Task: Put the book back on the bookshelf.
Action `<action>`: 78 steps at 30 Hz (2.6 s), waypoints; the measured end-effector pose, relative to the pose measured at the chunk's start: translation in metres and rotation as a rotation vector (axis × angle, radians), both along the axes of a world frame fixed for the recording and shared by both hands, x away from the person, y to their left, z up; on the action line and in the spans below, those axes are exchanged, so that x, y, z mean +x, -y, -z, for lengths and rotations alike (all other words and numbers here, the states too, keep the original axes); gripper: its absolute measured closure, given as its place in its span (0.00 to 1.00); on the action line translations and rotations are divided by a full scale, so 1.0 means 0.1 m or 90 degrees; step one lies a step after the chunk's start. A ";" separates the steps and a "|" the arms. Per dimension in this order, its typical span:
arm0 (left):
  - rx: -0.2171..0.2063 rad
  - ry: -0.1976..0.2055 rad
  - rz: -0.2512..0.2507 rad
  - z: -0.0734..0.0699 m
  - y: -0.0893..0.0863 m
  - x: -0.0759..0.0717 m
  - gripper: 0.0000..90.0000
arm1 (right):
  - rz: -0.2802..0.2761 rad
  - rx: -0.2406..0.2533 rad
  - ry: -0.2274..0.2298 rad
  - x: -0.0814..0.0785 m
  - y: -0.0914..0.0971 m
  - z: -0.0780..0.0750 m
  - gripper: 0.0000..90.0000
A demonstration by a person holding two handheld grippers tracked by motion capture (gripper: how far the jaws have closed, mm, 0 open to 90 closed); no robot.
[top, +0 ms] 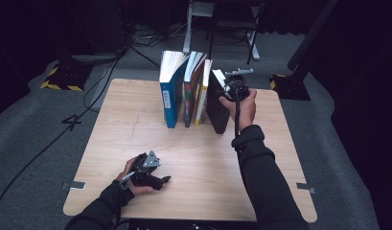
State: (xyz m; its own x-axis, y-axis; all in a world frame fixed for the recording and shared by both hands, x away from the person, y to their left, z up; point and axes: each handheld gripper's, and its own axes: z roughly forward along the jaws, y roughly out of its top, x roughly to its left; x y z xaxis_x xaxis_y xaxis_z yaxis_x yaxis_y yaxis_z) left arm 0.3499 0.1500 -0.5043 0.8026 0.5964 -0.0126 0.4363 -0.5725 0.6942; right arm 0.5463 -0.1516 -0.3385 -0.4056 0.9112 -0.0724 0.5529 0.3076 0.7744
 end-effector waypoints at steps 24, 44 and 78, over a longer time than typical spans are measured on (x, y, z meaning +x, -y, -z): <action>0.000 0.000 0.000 0.00 0.00 0.00 0.20 | -0.006 -0.018 -0.037 0.14 -0.01 -0.04 0.59; -0.001 -0.001 -0.007 0.00 -0.01 -0.01 0.20 | 0.056 0.002 0.021 0.31 -0.15 -0.03 0.59; -0.001 0.000 -0.005 0.00 -0.01 -0.02 0.20 | 0.024 0.002 0.002 0.20 -0.04 0.02 0.53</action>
